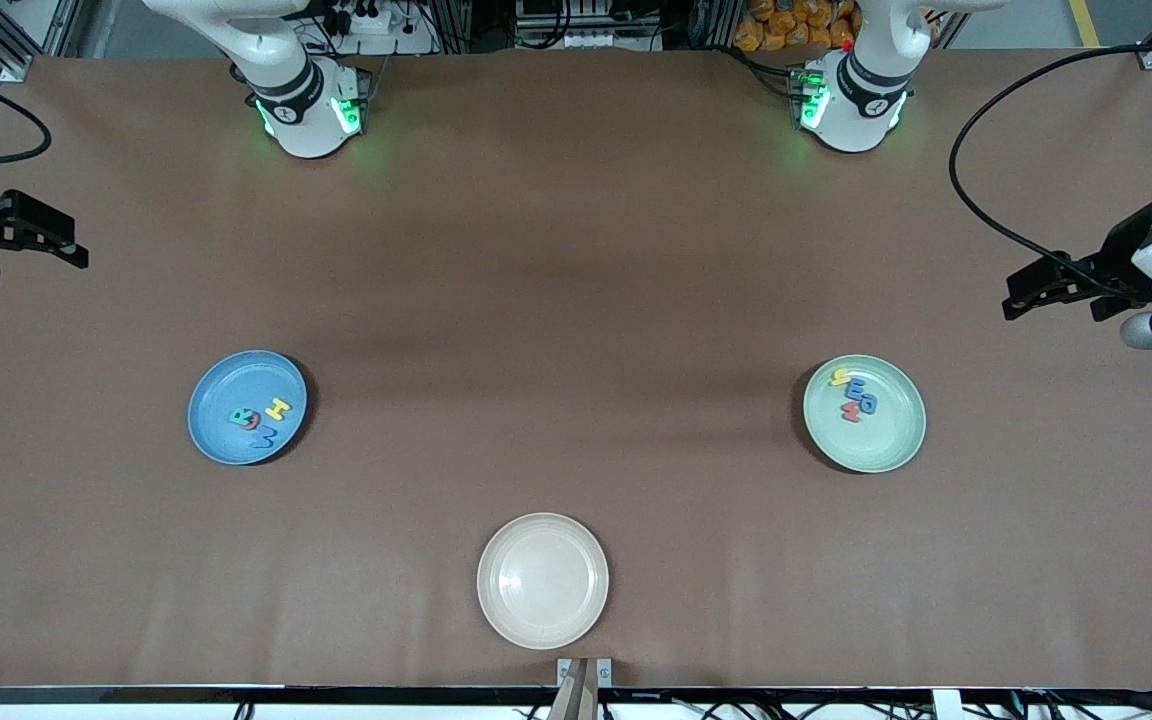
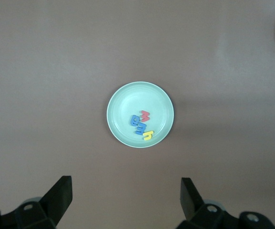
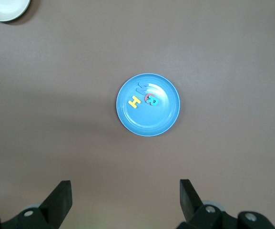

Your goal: Sort uppercase to blue plate, lowercase to green plate

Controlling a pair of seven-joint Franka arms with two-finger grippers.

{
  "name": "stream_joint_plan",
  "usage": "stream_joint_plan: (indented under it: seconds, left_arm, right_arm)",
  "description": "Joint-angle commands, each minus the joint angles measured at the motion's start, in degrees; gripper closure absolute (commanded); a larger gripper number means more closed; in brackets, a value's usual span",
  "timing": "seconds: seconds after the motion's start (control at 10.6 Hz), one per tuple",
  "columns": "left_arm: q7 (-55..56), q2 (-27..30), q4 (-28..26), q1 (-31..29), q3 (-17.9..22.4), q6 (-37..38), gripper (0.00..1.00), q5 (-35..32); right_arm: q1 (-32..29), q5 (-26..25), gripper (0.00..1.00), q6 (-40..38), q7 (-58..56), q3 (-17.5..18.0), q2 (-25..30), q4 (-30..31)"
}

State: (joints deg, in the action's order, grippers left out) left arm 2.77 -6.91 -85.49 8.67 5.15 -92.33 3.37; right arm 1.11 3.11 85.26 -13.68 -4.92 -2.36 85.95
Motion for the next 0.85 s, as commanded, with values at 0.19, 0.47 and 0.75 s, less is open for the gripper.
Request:
stream_joint_plan:
  seconds: [0.19,0.47,0.75]
  left_arm:
    - [1.0,3.4,-3.8,-0.1,0.1,0.2,0.0,1.0]
    - [0.9,6.0,-4.2,-0.2,0.1,2.8,0.0,1.0]
    - [0.9,6.2,-4.2,-0.3,0.2,3.5,0.0,0.9]
  right_arm:
    - [-1.6,0.2,0.0,-1.5,1.0,0.5,-1.5,-1.2]
    - [-1.6,0.2,0.0,-1.5,4.3,0.5,-1.2,-0.8]
    - [-1.5,0.1,0.0,-1.5,5.3,0.5,-1.2,-0.7]
